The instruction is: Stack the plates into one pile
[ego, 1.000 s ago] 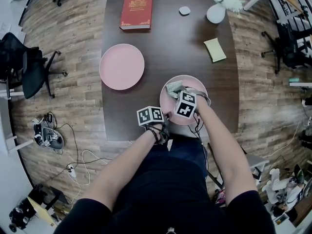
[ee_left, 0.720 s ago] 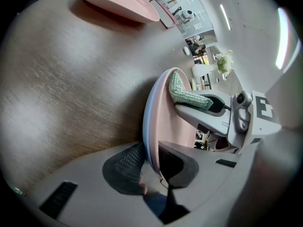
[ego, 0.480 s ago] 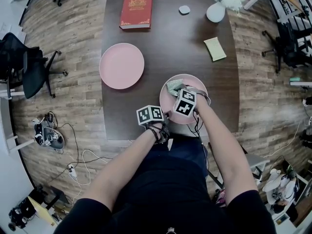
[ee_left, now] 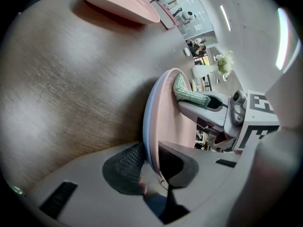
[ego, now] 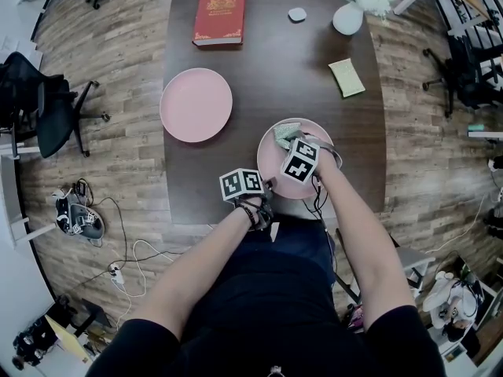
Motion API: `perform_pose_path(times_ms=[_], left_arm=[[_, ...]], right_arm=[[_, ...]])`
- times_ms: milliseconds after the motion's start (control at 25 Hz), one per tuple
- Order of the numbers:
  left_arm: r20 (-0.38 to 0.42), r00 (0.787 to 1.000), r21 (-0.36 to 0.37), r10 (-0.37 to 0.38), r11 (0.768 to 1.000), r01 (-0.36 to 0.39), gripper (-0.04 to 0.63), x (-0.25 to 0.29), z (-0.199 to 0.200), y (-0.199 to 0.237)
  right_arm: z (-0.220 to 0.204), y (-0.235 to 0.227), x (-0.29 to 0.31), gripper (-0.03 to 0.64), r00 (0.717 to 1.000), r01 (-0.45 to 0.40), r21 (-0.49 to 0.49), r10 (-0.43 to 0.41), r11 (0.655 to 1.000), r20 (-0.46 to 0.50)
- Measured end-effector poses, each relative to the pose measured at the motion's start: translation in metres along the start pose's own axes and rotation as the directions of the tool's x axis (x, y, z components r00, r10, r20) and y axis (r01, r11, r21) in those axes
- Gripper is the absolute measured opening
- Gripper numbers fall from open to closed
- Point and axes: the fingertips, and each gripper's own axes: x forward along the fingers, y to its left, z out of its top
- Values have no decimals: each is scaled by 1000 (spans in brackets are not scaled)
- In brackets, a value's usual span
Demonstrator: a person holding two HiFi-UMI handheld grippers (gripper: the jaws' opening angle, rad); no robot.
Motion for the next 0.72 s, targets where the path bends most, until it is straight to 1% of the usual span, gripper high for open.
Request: perform_pose_path(times_ms=[400,720], left_arm=[[14,1000,-7,3,1000,-3,61,-1,-1,1],[29,1000,-10,2,1000,-2,62,-1,0,2]], right_arm=[[-10,-14,-2,86,998,65,105,-62,992,-25],[-21,-22,-5,86,995,95,247,-88,964,-38]])
